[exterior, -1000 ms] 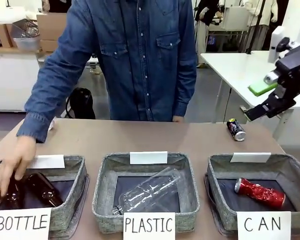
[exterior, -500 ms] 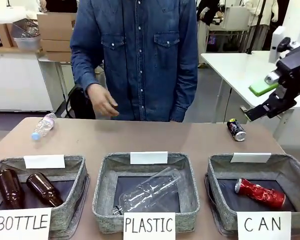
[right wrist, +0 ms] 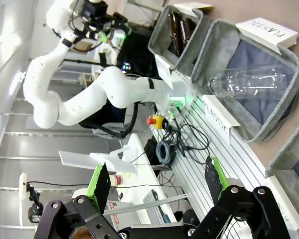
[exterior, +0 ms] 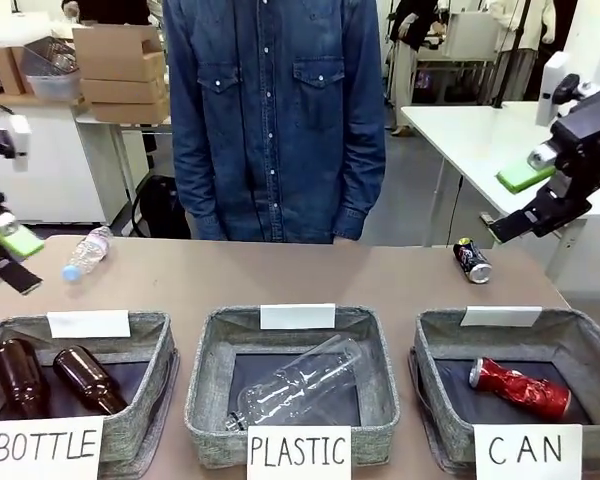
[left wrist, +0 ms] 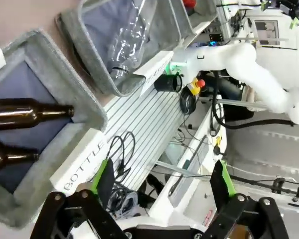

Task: Sort the can waste into the basket.
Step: Pick up the can waste from the table and place it in the right Fabric basket.

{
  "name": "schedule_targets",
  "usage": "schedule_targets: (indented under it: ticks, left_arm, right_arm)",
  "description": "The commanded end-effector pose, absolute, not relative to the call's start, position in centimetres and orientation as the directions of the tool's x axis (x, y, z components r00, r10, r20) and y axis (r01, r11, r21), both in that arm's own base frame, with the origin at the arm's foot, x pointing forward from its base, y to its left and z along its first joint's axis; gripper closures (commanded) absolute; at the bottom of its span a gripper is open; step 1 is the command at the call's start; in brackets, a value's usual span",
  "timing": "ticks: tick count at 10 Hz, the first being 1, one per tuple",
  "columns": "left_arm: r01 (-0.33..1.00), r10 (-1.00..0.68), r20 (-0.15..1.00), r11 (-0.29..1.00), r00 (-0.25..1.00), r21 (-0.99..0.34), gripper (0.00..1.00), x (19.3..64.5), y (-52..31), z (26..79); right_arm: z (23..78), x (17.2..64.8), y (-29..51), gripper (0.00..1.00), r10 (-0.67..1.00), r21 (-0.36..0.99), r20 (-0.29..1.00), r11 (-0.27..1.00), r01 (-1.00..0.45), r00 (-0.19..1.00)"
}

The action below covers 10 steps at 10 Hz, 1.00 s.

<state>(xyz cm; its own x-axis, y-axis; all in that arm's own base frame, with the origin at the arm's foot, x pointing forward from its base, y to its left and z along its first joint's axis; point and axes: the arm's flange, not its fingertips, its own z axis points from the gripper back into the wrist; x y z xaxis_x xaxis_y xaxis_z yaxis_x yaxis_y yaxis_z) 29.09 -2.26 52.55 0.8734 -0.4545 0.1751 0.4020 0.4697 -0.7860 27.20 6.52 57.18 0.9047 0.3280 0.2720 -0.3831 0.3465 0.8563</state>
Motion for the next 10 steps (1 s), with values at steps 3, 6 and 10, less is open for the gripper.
schedule_targets:
  ticks: [3,6,10]
  left_arm:
    - [0.396,-0.402,0.203,0.483,0.893,-0.781,0.00,26.4,0.5,53.9]
    - [0.396,-0.402,0.203,0.483,0.893,-0.781,0.00,26.4,0.5,53.9]
    - [0.396,-0.402,0.203,0.483,0.893,-0.781,0.00,26.4,0.5,53.9]
  right_arm:
    - [57.2,27.1,6.2,0.00,0.344,0.852,0.277,0.343,-0.395,0.897]
    - [57.2,27.2,6.5,0.00,0.328,0.856,0.272,0.346,-0.383,0.905]
    - [50.4,34.7,2.3,0.00,-0.083,0.050,0.205,0.996,0.075,0.975]
